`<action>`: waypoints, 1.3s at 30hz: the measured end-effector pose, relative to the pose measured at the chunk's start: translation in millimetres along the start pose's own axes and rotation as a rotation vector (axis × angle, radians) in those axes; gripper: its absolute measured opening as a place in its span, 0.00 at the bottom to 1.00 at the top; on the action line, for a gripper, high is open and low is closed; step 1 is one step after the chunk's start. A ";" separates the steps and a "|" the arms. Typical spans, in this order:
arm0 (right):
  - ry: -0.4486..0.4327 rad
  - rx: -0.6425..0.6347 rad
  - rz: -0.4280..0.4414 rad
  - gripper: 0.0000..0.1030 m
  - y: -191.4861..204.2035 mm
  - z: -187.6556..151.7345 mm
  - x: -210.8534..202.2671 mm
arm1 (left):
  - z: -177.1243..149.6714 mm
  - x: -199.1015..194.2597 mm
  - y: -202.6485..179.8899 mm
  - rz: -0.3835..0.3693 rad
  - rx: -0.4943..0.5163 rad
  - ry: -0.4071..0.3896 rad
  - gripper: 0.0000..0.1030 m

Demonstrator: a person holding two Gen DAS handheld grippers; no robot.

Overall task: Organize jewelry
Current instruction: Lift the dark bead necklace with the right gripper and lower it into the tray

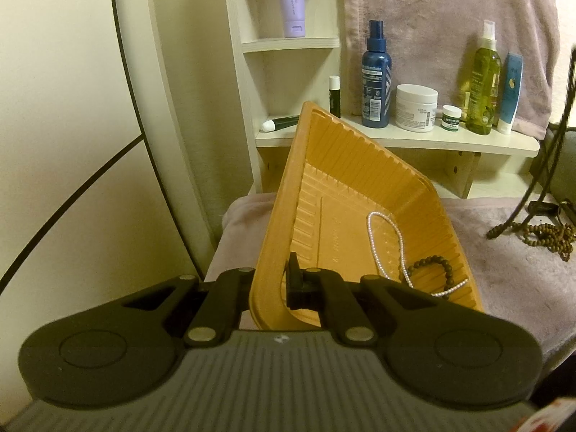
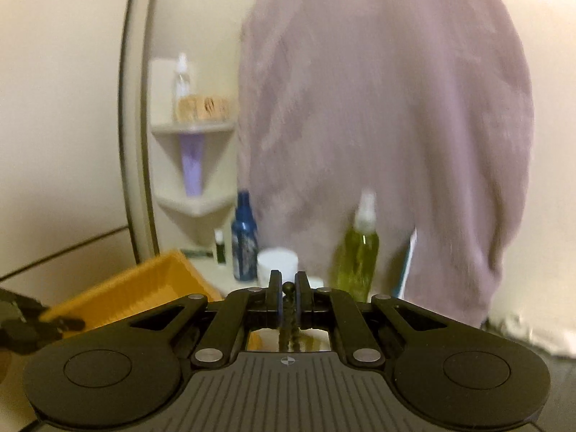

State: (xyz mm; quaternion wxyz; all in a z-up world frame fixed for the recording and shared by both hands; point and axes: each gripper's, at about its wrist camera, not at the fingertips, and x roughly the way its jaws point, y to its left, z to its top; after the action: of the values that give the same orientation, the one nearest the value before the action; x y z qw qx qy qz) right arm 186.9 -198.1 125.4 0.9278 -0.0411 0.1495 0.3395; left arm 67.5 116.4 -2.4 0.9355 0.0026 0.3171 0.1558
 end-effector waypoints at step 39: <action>-0.351 -0.138 0.091 0.06 35.8 166.5 -26.7 | 3.0 1.3 0.6 -0.011 -0.015 -0.008 0.05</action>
State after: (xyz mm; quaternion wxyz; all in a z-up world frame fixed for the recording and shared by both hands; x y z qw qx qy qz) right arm 186.1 -157.7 293.0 0.9182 -0.0378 -0.0364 0.3927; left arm 70.0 117.6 -0.7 0.9375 -0.0053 0.3124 0.1531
